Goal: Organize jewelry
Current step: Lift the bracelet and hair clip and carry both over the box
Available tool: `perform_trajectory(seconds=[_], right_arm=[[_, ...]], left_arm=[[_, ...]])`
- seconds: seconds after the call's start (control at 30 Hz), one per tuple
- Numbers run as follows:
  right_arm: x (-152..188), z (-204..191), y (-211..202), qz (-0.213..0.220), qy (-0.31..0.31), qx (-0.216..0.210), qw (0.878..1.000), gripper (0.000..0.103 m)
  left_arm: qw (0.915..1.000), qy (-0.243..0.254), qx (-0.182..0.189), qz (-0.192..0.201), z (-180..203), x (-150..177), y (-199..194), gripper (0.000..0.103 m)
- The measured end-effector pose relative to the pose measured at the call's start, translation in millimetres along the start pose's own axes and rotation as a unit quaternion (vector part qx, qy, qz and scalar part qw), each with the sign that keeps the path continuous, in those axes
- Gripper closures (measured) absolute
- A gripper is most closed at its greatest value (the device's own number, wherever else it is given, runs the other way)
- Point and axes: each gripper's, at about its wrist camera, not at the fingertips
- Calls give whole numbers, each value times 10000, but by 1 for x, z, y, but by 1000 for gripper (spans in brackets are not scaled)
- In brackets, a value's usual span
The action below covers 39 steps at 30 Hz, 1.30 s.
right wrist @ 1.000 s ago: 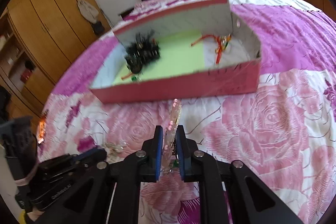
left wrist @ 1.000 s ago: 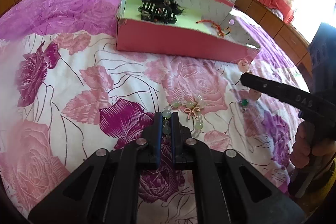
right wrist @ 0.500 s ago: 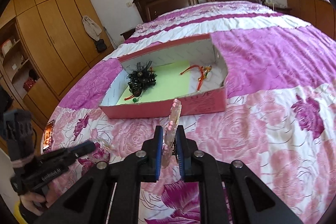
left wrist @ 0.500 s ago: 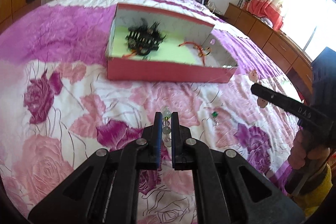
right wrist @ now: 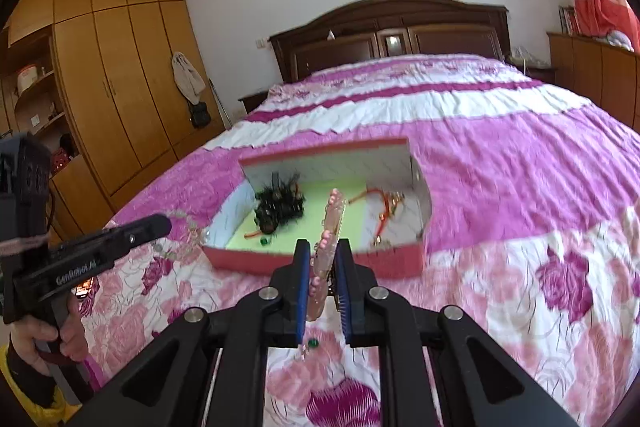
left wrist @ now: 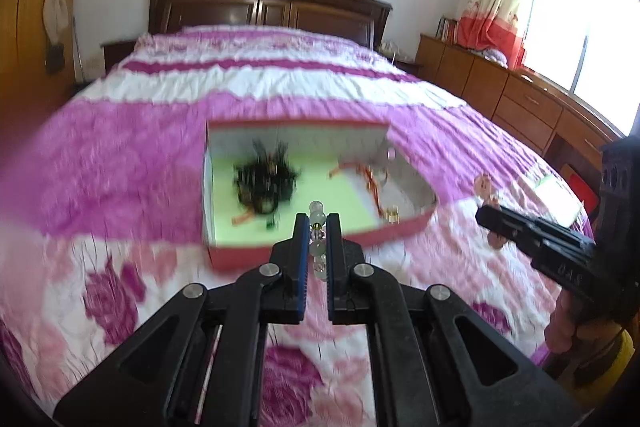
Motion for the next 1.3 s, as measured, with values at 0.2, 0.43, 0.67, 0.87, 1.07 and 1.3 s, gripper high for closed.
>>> perform_trajectory(seconds=[0.2, 0.43, 0.67, 0.87, 1.07, 1.3], right_arm=[[-20, 0, 0, 385, -256, 115, 9989, 88], [-39, 10, 12, 748, -389, 257, 9961, 88], [-44, 19, 34, 830, -342, 341, 9954, 88], [-41, 24, 62, 671, -348, 384, 9964, 88], [-36, 29, 93, 360, -286, 408, 9981, 88], [-24, 34, 125, -149, -291, 376, 9988, 88]], left_arm=[[9991, 94, -1, 421, 7, -22, 4, 103], [9963, 111, -78, 850, 14, -33, 18, 103], [9937, 71, -159, 1107, 17, -38, 45, 103], [9935, 18, -262, 1110, 13, -35, 69, 103], [9955, -22, -440, 842, 2, -26, 95, 103], [9973, -62, -610, 397, -4, -15, 120, 103]])
Point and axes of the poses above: each gripper's, at about its wrist camera, not at the fingertips, and y roughly the way its jaws point, z to its right, x to its underside, and after that the axes turned 14 degrees about -y, right-handed
